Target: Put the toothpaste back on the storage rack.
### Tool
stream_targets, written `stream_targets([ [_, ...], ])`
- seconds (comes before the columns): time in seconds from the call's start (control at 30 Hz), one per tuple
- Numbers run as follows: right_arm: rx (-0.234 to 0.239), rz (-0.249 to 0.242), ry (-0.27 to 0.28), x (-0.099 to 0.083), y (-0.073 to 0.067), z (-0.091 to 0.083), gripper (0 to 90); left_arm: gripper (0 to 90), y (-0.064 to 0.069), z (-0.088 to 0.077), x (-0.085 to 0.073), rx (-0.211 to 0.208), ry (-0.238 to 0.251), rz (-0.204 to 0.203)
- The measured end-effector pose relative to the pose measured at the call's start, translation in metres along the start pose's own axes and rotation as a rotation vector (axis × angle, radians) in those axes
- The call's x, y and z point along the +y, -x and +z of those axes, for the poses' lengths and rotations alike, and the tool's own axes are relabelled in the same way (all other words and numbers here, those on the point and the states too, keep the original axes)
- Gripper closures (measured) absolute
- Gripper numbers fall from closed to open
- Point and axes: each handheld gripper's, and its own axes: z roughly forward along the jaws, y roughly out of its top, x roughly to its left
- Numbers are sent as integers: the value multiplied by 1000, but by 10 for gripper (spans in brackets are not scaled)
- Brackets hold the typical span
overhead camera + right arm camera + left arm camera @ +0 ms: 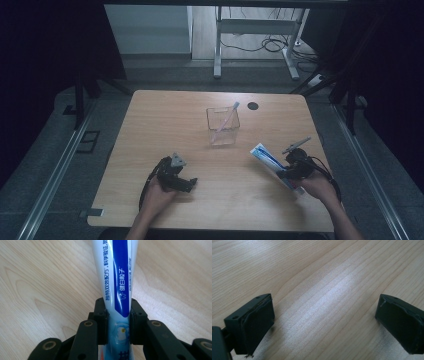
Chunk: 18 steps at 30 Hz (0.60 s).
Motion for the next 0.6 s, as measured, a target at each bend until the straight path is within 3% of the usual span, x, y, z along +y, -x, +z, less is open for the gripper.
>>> stream_targets([
  [0.3, 6, 8, 103, 7, -2, -9, 725, 24, 0, 0, 0, 0, -1, 0],
  [0.6, 16, 7, 167, 16, -6, -11, 725, 24, 0, 0, 0, 1, 0, 4],
])
